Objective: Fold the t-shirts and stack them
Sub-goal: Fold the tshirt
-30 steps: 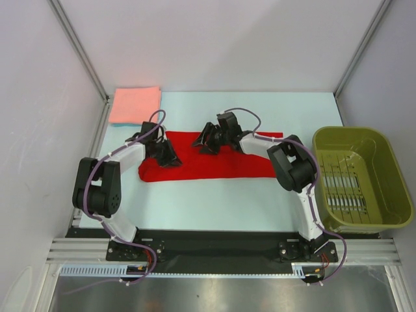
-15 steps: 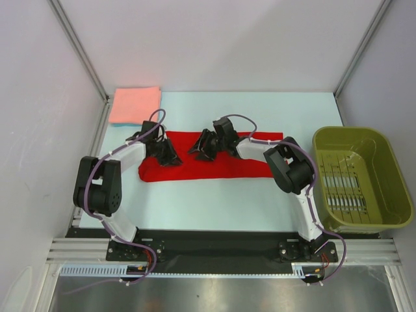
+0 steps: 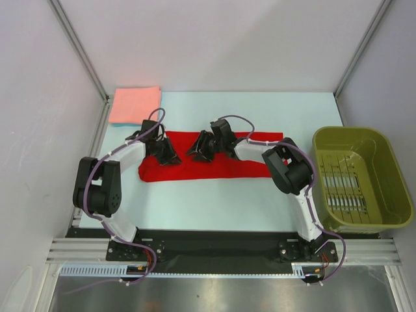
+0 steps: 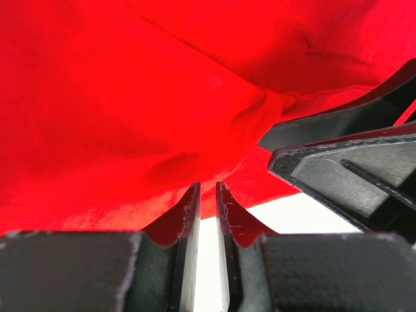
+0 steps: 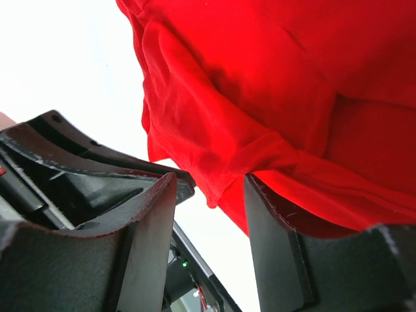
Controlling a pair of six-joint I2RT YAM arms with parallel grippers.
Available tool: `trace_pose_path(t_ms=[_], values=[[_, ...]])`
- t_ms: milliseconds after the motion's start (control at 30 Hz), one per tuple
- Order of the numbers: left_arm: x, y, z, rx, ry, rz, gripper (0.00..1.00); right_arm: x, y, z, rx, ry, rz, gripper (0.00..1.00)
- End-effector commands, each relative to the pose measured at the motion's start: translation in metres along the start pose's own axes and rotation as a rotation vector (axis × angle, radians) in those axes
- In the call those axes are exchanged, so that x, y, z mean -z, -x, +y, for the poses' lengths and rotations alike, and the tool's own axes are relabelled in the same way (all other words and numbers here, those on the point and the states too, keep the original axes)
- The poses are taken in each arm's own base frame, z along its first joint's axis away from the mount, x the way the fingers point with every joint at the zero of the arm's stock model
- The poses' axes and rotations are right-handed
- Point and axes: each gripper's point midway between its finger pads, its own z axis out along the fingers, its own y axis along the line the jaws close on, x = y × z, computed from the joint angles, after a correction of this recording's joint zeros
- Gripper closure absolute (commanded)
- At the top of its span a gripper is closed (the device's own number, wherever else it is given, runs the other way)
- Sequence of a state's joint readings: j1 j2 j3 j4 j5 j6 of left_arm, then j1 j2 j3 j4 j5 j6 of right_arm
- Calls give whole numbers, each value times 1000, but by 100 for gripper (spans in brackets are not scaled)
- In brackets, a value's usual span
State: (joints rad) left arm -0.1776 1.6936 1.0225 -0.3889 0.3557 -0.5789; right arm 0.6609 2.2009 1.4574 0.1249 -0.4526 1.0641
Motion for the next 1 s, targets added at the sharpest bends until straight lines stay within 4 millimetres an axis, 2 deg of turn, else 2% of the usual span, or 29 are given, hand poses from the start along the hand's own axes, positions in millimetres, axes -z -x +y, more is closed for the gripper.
trace_pose_path(t_ms=[0, 67, 167, 267, 300, 367, 400, 467, 500, 533, 600, 633, 700, 733, 833, 867, 933, 967], values=[[24, 22, -18, -32, -16, -96, 81, -2, 22, 16, 49, 40, -61, 50], [30, 22, -18, -33, -9, -113, 82, 0, 34, 14, 57, 41, -87, 50], [36, 21, -5, -12, 35, -133, 81, -1, 44, 8, 67, 47, -90, 50], [51, 22, 12, 26, 63, -181, 76, -5, 43, -1, 67, 42, -53, 50], [55, 21, 28, 63, 88, -195, 75, -6, 44, -4, 66, 43, -44, 50], [70, 23, 41, 92, 98, -232, 72, -4, 43, -8, 89, 26, -27, 50], [73, 21, 54, 118, 117, -239, 71, 3, 49, 2, 119, 30, -41, 49], [86, 22, 69, 136, 136, -262, 65, 15, 54, -5, 176, -49, -43, 48], [89, 21, 78, 151, 151, -264, 63, 26, 60, 3, 202, -63, -56, 47], [91, 17, 84, 159, 175, -253, 58, 41, 72, 1, 206, -127, -67, 46], [94, 12, 96, 175, 210, -254, 55, 62, 85, 0, 312, -203, -76, 43], [96, 8, 102, 188, 233, -253, 53, 84, 92, -1, 328, -277, -84, 42], [100, 3, 114, 232, 257, -261, 53, 107, 95, -8, 425, -355, -73, 36], [100, 1, 118, 248, 261, -266, 53, 128, 91, -14, 439, -422, -74, 33], [99, -7, 129, 316, 253, -253, 56, 162, 81, -38, 490, -525, -51, 30], [97, -9, 130, 328, 251, -243, 57, 180, 71, -49, 487, -553, -49, 30], [89, -14, 132, 346, 242, -214, 59, 197, 59, -68, 494, -598, -48, 32], [85, -15, 130, 357, 224, -201, 59, 212, 45, -81, 486, -619, -41, 34]])
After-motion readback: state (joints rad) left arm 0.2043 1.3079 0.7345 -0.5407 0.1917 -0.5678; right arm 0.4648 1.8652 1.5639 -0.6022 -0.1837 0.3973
